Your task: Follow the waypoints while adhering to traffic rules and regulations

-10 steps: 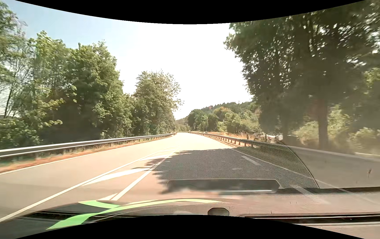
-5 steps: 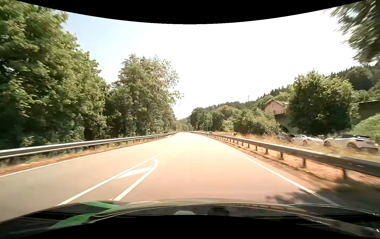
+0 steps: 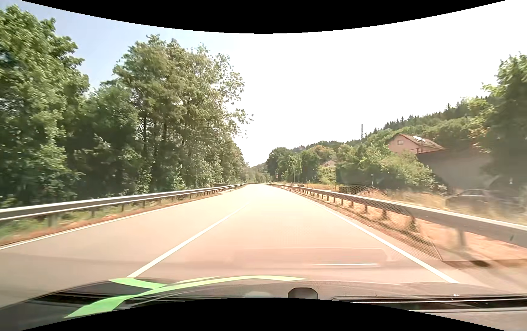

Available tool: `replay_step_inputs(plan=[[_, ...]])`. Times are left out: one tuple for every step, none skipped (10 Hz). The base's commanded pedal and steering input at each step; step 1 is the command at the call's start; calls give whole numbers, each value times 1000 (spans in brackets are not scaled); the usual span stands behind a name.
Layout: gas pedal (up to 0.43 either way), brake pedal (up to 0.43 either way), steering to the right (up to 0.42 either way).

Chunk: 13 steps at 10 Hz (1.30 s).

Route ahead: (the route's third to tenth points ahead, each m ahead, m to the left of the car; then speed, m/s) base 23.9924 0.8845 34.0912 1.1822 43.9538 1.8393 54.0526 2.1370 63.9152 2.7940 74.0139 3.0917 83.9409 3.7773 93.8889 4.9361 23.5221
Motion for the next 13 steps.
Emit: replay_step_inputs(plan=[[280,0,-9],[280,0,-9],[287,0,-9],[299,0,-9],[311,0,-9],[311,0,-9],[319,0,-9],[319,0,-9],[319,0,-9],[319,0,-9],[319,0,-9],[319,0,-9],[319,0,-9]])
